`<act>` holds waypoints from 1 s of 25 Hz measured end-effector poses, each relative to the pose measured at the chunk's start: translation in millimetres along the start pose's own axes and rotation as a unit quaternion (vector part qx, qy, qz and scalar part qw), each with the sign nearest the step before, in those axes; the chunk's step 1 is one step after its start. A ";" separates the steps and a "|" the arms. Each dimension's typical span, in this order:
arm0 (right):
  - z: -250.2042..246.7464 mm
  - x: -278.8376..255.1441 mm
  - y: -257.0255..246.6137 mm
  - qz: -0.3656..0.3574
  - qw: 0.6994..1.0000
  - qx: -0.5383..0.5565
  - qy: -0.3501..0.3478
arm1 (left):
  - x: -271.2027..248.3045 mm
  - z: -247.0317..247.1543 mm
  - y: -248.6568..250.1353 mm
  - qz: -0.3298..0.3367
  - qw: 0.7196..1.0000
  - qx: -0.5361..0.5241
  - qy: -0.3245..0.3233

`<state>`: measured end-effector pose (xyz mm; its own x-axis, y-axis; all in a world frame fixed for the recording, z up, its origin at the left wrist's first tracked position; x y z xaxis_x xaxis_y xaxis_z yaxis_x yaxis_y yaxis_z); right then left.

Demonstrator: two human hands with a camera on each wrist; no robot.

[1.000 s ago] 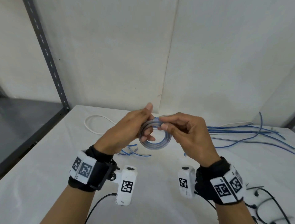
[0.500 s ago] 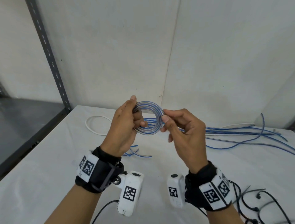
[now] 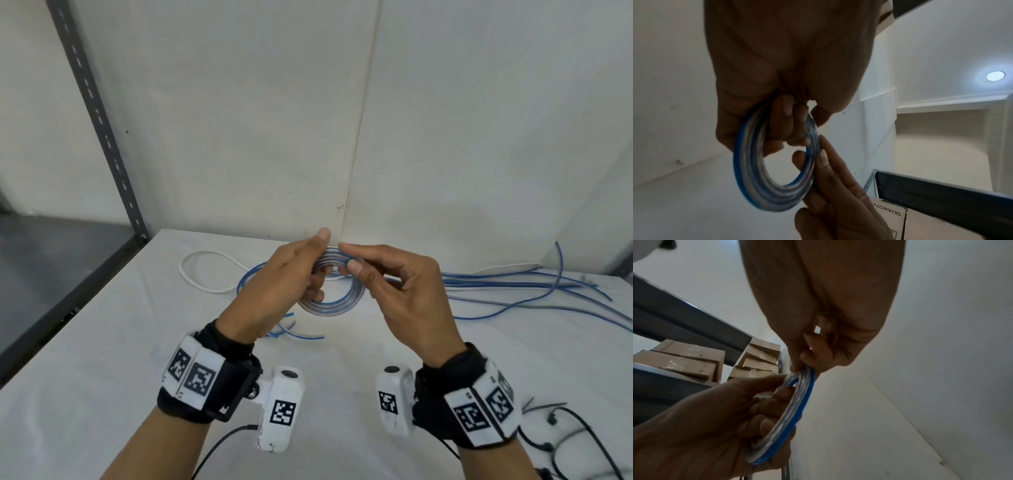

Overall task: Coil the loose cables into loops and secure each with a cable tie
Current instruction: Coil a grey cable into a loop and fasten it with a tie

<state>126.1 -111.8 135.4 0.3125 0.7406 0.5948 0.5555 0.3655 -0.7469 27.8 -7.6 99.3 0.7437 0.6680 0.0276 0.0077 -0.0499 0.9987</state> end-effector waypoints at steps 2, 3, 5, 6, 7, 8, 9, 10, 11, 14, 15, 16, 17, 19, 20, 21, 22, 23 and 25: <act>0.2 -1.5 -0.4 -0.002 1.000 0.006 0.014 | 0.0 -0.4 -0.9 0.002 1.000 0.018 0.004; -0.5 -1.7 -1.8 -0.006 1.000 0.012 0.028 | 0.2 -2.1 0.2 0.008 1.000 0.003 0.012; -6.0 -1.7 -1.6 -0.007 0.996 0.035 0.078 | -0.5 -7.1 2.9 0.011 0.998 -0.061 0.034; -9.5 -2.1 -0.2 -0.003 0.993 0.057 0.107 | -0.7 -8.4 4.5 0.010 0.994 -0.100 0.041; -12.7 -2.9 1.4 0.002 0.988 0.074 0.135 | -0.8 -8.2 6.5 0.010 0.989 -0.141 0.043; -14.5 -4.1 1.8 0.005 0.984 0.083 0.158 | -0.9 -8.3 8.4 0.010 0.983 -0.178 0.043; -14.6 -5.0 1.8 0.006 0.981 0.085 0.174 | -0.5 -8.3 9.6 0.010 0.978 -0.205 0.041; -14.4 -5.9 1.8 0.006 0.980 0.081 0.185 | -0.5 -8.5 10.2 0.009 0.974 -0.221 0.039; -14.8 -7.1 1.1 0.004 0.978 0.072 0.194 | -0.7 -8.5 10.5 0.006 0.973 -0.229 0.038; -17.5 -9.5 -1.5 -0.004 0.975 0.056 0.216 | -0.6 -9.4 9.9 0.008 0.967 -0.251 0.044; -16.0 -9.5 -1.2 -0.003 0.975 0.063 0.213 | -0.5 -9.9 9.2 0.009 0.964 -0.261 0.049; -12.3 -9.1 -0.5 0.000 0.976 0.078 0.204 | -0.5 -9.8 8.9 0.011 0.961 -0.269 0.056; -7.0 -8.5 2.0 0.007 0.976 0.100 0.192 | -0.3 -8.9 7.8 0.013 0.958 -0.279 0.060; 3.1 -8.2 9.2 0.028 0.969 0.172 0.177 | 1.2 -4.8 4.3 0.015 0.952 -0.301 0.057; 4.1 -7.8 11.6 0.033 0.962 0.205 0.176 | 2.7 -2.4 3.1 0.012 0.951 -0.306 0.046; 2.3 -6.8 12.4 0.033 0.959 0.220 0.176 | 3.8 -0.5 3.0 0.007 0.954 -0.299 0.026; -1.2 -4.7 11.8 0.029 0.961 0.219 0.168 | 4.4 0.6 3.3 0.003 0.961 -0.275 -0.001; -5.4 -2.0 10.5 0.025 0.966 0.209 0.150 | 4.3 3.3 4.8 0.002 0.970 -0.240 -0.037; -8.4 2.2 6.8 0.022 0.981 0.174 0.081 | 1.6 11.5 4.2 -0.009 0.980 -0.169 -0.100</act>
<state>137.1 -112.5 134.1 0.4643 0.6717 0.5772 0.2495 0.5261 -0.8130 36.7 -15.3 103.1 0.8620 0.5057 0.0353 -0.1752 0.2317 0.9569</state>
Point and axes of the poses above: each hand's wrist, its own x-axis towards the middle knuckle, its own z-axis out of the palm, y = z × x, the point moved 10 cm from there along x, towards the middle knuckle, and after that the axes turned 3 degrees about -z, right-handed, at the moved point
